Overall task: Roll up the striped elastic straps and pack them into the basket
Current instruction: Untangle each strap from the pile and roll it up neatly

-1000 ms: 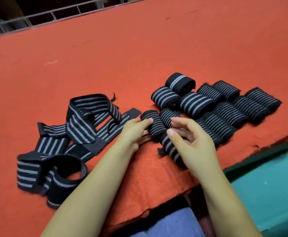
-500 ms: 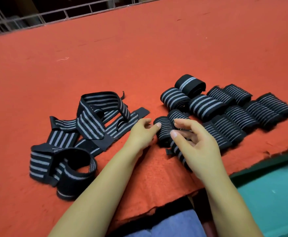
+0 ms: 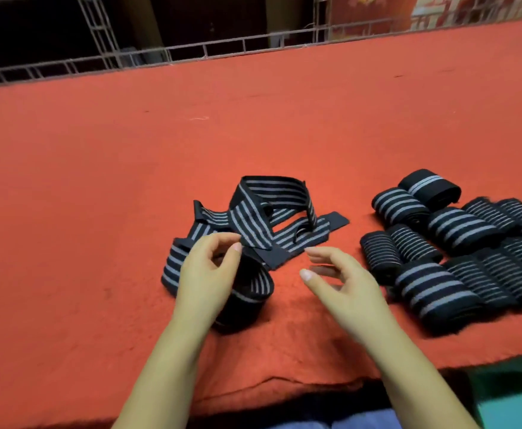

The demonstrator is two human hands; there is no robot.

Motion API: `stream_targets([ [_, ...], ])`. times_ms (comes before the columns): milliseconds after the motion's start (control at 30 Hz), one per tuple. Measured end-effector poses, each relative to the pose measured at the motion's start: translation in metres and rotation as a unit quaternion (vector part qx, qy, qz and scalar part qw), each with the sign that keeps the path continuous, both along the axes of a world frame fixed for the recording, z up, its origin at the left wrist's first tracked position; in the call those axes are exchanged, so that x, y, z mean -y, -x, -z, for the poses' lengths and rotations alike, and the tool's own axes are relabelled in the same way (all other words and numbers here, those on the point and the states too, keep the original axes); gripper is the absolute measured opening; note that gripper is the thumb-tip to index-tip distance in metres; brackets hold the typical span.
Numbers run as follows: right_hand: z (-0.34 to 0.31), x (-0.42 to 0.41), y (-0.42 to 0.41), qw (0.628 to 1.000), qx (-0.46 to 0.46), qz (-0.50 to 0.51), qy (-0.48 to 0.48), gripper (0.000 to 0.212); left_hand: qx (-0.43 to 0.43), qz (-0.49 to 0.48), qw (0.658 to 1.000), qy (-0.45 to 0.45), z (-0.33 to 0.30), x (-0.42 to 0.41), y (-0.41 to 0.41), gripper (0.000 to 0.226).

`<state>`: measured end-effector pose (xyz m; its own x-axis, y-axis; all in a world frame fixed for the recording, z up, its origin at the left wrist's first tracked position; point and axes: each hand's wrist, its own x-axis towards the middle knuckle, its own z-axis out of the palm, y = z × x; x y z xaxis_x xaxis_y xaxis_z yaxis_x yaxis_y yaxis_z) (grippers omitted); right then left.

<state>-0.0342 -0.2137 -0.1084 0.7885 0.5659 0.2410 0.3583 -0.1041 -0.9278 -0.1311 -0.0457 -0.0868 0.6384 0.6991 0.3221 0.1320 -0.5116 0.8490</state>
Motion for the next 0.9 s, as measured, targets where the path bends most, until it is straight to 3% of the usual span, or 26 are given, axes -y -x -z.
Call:
stream_targets([
  [100,0.008,-0.032,0.014,0.993,0.047,-0.077,0.071,0.040,-0.061,-0.109,0.989,-0.084,0.030,-0.043,0.015,0.019],
  [200,0.019,-0.060,0.022,0.982,0.078,-0.109,0.129,0.042,-0.159,-0.161,0.972,-0.061,0.051,-0.076,0.028,0.049],
  [367,0.024,-0.080,0.026,0.991,0.086,-0.033,0.097,0.023,-0.192,-0.069,0.978,0.038,0.052,-0.101,0.035,0.081],
  [433,0.020,-0.079,0.026,0.995,0.077,-0.010,0.068,0.025,-0.180,-0.087,0.978,0.057,0.050,-0.103,0.034,0.071],
  [533,0.011,-0.068,0.018,0.998,0.058,0.021,0.017,0.032,-0.128,-0.127,0.982,0.059,0.050,-0.103,0.034,0.023],
  [600,0.008,-0.056,0.004,0.997,0.051,0.050,0.009,0.032,-0.071,-0.109,0.981,0.141,0.047,-0.100,0.034,0.007],
  [700,0.008,-0.040,-0.015,0.995,0.033,0.085,0.028,0.030,0.008,-0.065,0.963,0.263,0.037,-0.088,0.033,0.011],
  [900,0.007,-0.022,-0.023,0.995,-0.016,0.095,0.017,0.027,0.120,-0.001,0.932,0.343,0.008,-0.071,0.035,0.016],
])
